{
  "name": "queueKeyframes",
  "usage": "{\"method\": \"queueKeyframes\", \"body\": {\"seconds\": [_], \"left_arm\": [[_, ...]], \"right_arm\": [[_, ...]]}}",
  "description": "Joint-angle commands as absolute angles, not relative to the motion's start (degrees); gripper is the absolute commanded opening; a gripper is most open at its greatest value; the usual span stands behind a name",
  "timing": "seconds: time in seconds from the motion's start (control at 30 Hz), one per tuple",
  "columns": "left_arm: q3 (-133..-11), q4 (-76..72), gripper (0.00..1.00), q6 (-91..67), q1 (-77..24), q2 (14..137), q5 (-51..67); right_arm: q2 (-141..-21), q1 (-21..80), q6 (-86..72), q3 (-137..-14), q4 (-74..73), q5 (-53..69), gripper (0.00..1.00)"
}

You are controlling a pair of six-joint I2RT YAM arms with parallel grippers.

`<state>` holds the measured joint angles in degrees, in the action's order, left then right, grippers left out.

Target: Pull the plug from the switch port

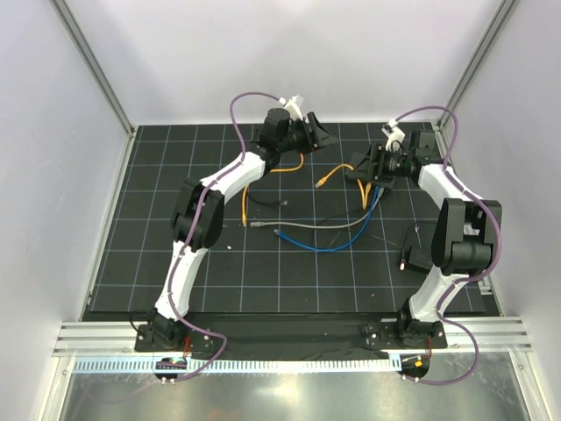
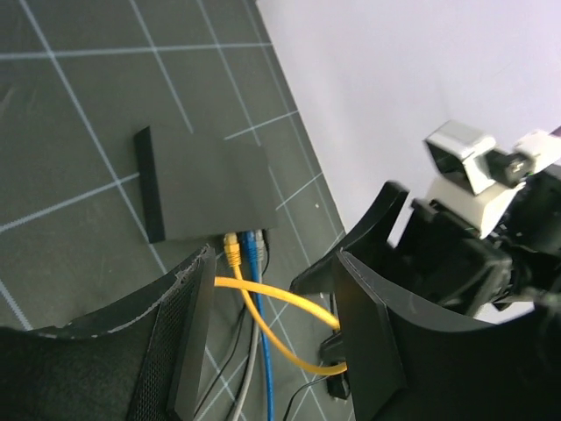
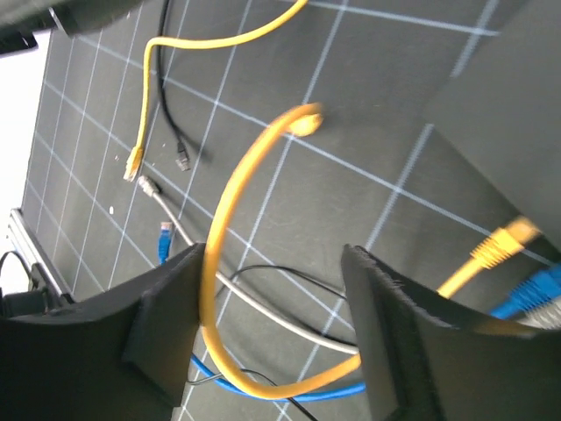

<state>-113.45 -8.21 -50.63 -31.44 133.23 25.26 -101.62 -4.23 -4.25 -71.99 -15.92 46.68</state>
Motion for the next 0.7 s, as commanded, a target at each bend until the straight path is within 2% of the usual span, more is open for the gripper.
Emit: {"method": "queueKeyframes", "body": {"seconds": [0.0,0.1,0.47,0.6,0.63,0.67], "left_arm": [[-115.6,-8.7,0.59,-50.8,-31.7,132.9,27.1],[-115.8,-8.5,0.57,-50.7,-31.8,132.6,27.0],[-118.6,-5.4,0.53,-48.4,-31.8,131.2,27.2],[-120.5,-5.4,0.5,-49.0,-32.3,132.1,29.2],[-121.0,-5.1,0.49,-49.5,-32.7,133.0,29.7],[-121.5,-5.0,0.49,-49.6,-33.7,133.4,30.0]], "right_arm": [[-97.7,-5.8,-5.1,-71.4,-13.8,46.2,0.71],[-97.6,-5.8,-4.9,-70.8,-13.1,50.1,0.75],[-96.0,-5.7,-6.2,-68.9,-8.3,62.3,0.75],[-96.0,-6.3,-8.8,-69.8,-9.1,47.8,0.74],[-96.4,-6.9,-9.7,-70.0,-9.4,40.9,0.73],[-97.0,-9.2,-12.8,-70.3,-8.9,39.7,0.69]]}}
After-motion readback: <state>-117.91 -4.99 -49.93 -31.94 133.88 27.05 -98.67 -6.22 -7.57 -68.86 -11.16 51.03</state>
